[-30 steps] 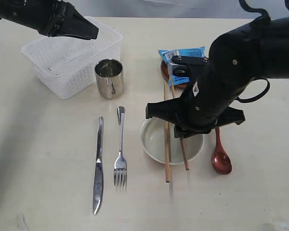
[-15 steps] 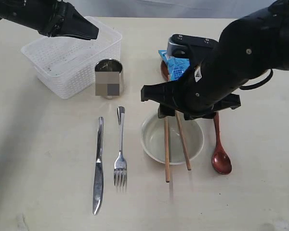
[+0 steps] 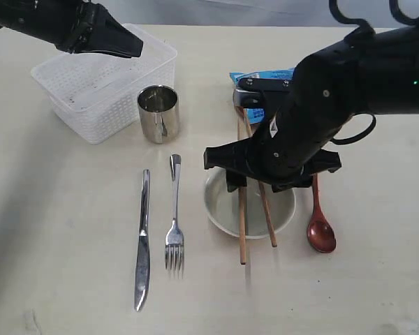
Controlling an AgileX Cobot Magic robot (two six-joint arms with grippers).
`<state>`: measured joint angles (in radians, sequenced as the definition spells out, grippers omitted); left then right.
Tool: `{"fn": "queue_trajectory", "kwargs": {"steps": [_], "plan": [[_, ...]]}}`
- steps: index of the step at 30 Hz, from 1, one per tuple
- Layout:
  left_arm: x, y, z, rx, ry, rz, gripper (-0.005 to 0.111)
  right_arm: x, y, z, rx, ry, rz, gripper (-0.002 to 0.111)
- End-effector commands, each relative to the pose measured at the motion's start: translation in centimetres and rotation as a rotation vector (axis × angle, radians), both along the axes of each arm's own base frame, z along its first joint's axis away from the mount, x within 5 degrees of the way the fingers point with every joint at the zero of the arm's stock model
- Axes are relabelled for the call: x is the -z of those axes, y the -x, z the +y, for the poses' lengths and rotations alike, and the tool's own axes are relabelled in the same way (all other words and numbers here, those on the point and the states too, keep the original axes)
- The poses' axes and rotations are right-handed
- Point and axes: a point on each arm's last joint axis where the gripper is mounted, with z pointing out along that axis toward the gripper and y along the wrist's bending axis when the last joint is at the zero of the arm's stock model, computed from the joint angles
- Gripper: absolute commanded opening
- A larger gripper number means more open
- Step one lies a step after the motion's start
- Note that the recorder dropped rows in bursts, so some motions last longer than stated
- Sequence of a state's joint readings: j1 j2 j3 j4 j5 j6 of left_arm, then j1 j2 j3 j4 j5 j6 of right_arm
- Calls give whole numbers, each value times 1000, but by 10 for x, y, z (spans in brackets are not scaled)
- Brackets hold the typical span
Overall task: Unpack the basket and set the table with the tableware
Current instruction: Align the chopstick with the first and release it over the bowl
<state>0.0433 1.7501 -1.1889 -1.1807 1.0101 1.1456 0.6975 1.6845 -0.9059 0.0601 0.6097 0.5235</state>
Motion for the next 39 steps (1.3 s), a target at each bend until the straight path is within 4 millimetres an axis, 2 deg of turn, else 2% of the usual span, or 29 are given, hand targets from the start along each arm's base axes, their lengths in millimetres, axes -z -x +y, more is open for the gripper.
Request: {"fn": "queue_trajectory", "kwargs": {"steps": [1, 5, 8, 27, 34, 39], "plan": [[1, 1, 0, 7, 9, 2, 26, 3, -1, 2, 19, 2, 3, 54], [1, 1, 0, 7, 9, 2, 26, 3, -1, 2, 54, -7, 12, 32], [1, 1, 0, 10, 7, -3, 26, 3, -1, 2, 72, -11, 16, 26], [1, 1, 0, 11, 6, -5, 26, 3, 2, 3, 199, -44, 78, 27], [1, 2, 0, 14, 8, -4, 26, -1, 3, 2, 160, -36, 75, 48], [1, 2, 0, 14, 8, -4, 26, -23, 6, -3, 72, -10, 31, 49]]}}
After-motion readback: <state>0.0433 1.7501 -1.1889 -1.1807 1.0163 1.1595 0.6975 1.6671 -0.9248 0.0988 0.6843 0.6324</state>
